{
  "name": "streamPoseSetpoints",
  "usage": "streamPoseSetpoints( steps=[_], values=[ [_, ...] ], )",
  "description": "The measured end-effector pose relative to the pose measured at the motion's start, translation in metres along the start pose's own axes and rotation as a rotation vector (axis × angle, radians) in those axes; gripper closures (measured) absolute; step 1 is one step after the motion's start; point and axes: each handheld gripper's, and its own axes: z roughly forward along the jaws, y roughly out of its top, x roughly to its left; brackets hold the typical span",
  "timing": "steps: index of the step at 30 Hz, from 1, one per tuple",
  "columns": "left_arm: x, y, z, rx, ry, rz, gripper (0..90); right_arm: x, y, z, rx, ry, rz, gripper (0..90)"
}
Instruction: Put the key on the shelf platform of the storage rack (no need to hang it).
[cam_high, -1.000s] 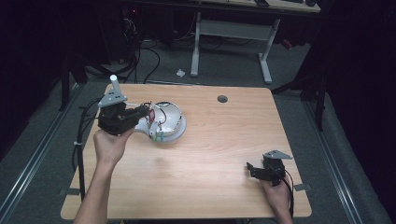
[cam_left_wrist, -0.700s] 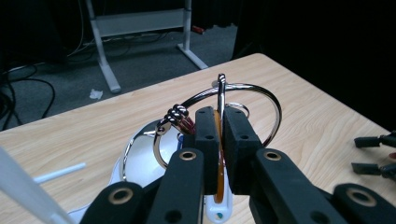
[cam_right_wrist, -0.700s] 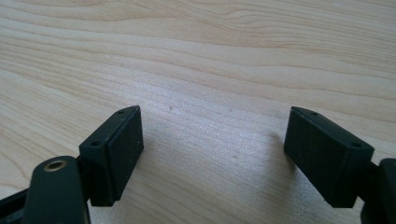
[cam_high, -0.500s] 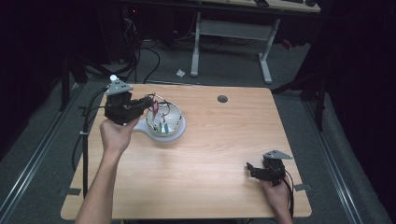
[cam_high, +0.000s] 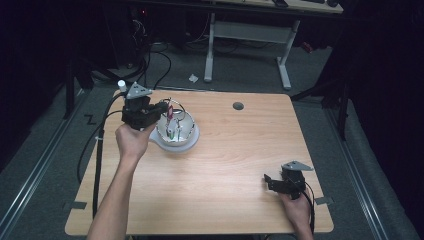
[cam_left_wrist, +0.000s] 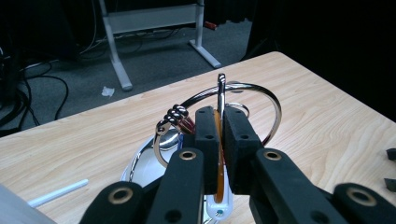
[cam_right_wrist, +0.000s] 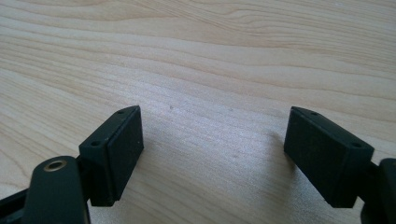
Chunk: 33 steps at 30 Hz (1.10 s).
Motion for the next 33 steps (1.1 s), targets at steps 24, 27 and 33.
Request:
streamPoseSetpoints(
  steps=[24,27,33],
  values=[
    [0.021,-0.021,0.025,-0.004,0.06,0.016,85.2,0.0,0.0,0.0,0.0,0.001,-0.001,19.7],
    [0.024,-0.022,0.027,-0.001,0.066,0.009,85.3,0.0,0.0,0.0,0.0,0.001,-0.002,19.7],
    [0.028,-0.026,0.032,0.004,0.078,0.011,85.2,0.0,0.0,0.0,0.0,0.0,-0.001,19.7]
  ],
)
